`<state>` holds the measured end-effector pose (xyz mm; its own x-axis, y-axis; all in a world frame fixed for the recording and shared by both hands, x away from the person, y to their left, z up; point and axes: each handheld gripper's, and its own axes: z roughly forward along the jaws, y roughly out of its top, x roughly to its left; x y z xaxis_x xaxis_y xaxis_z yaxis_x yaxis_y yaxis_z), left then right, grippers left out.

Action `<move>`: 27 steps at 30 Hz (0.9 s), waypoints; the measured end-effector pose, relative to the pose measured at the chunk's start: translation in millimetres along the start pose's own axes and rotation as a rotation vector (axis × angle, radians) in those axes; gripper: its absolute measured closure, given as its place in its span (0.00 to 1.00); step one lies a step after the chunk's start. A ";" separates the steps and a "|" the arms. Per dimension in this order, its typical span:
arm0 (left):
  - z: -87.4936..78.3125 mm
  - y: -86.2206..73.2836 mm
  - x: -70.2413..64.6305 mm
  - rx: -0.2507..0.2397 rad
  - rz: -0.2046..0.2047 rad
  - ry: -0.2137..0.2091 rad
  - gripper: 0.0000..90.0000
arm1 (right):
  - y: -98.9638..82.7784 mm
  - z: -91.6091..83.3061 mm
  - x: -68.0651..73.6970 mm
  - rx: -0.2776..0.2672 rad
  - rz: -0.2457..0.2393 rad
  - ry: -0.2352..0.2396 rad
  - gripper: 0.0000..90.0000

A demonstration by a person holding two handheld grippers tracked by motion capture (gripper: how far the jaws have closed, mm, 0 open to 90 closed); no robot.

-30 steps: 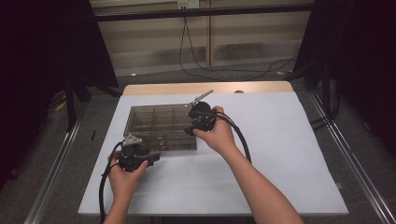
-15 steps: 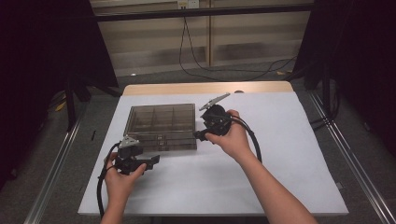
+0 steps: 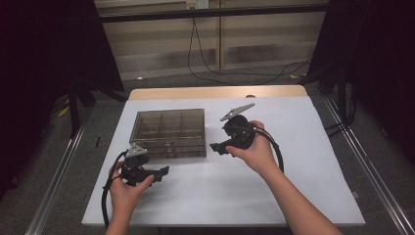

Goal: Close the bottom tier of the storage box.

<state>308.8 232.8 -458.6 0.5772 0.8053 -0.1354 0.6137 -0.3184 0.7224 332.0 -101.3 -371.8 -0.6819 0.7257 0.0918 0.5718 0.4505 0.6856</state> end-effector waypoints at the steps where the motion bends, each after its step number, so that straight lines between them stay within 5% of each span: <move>1: 0.0 -0.1 -0.1 0.001 -0.003 -0.003 0.09 | -1.8 -1.1 -0.5 0.001 0.004 -0.006 0.27; 27: -2.2 -1.2 0.3 0.009 -0.005 -0.020 0.07 | -47.4 -11.2 -10.5 -0.007 0.024 -0.020 0.21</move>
<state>307.1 234.5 -458.0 0.5850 0.7966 -0.1524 0.6213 -0.3193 0.7156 307.0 -136.1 -397.2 -0.6585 0.7467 0.0941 0.5848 0.4290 0.6885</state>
